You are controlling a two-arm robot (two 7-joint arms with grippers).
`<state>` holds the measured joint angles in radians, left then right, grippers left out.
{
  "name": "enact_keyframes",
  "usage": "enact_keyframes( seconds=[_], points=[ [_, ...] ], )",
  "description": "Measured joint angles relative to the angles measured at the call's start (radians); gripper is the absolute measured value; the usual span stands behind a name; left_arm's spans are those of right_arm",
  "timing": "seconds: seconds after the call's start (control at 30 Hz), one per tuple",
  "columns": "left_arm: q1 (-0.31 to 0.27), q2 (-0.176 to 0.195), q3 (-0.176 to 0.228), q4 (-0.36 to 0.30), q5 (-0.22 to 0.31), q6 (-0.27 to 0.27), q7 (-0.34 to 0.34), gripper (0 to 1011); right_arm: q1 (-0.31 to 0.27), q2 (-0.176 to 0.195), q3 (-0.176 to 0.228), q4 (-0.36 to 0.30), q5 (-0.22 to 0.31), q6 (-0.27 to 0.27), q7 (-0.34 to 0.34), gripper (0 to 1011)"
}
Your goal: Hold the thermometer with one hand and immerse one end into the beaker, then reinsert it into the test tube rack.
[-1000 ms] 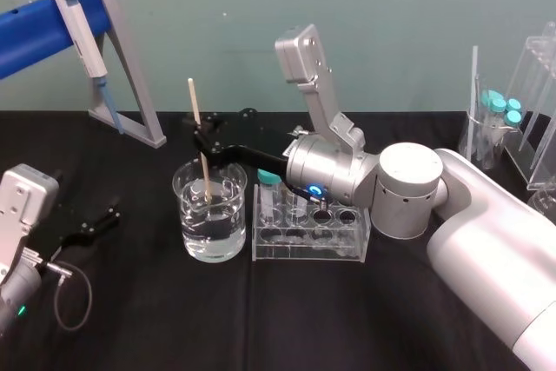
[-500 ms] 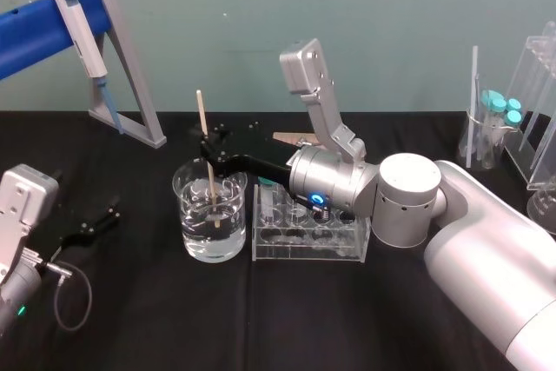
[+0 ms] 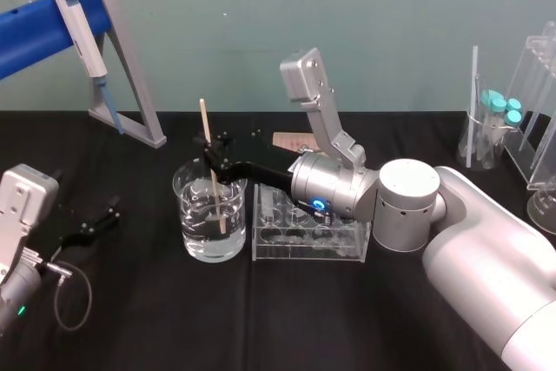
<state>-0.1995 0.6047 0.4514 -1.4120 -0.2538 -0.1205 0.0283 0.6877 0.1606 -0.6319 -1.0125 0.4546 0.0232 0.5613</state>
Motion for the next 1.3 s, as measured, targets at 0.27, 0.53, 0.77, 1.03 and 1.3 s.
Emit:
enact_keyframes(
  seconds=[0.27, 0.53, 0.77, 1.03, 1.3],
  points=[
    [0.000, 0.000, 0.000, 0.000, 0.000, 0.000, 0.000, 1004, 0.001, 0.002, -0.002, -0.004, 0.001, 0.000, -0.001, 54],
    [0.000, 0.000, 0.000, 0.000, 0.000, 0.000, 0.000, 1004, 0.001, 0.003, -0.004, -0.007, 0.001, 0.000, -0.001, 54],
    [0.000, 0.000, 0.000, 0.000, 0.000, 0.000, 0.000, 1004, 0.001, 0.004, -0.005, -0.008, 0.002, 0.000, -0.002, 54],
    [0.000, 0.000, 0.000, 0.000, 0.000, 0.000, 0.000, 1004, 0.001, 0.005, -0.005, -0.009, 0.002, 0.001, -0.003, 54],
    [0.000, 0.000, 0.000, 0.000, 0.000, 0.000, 0.000, 1004, 0.001, 0.005, -0.005, -0.010, 0.003, 0.002, -0.004, 54]
  ],
)
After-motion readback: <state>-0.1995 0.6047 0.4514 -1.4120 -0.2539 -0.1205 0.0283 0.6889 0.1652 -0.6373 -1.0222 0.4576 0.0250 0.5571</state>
